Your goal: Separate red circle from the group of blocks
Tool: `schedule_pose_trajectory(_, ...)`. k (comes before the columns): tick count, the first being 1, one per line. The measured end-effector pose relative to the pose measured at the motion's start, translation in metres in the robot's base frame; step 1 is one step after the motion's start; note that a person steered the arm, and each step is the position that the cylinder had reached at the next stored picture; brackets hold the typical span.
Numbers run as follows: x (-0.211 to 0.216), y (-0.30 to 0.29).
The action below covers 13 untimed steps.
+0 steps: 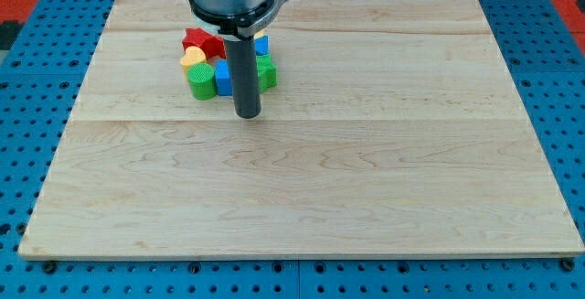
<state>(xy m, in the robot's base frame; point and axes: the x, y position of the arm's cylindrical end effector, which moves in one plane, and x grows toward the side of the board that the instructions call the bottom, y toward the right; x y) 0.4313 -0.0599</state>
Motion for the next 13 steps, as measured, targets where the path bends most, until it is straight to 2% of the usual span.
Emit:
schedule_pose_trajectory(3, -0.012, -0.004)
schedule_pose_trajectory(5, -0.094, -0.004)
schedule_pose_trajectory(7, -0.125, -0.027)
schedule_pose_trajectory(8, -0.132, -0.08)
schedule_pose_trajectory(9, -0.132, -0.07)
schedule_pose_trajectory(10, -0.131, -0.097)
schedule_pose_trajectory(11, -0.151, -0.096)
schedule_pose_trajectory(13, -0.163, -0.074)
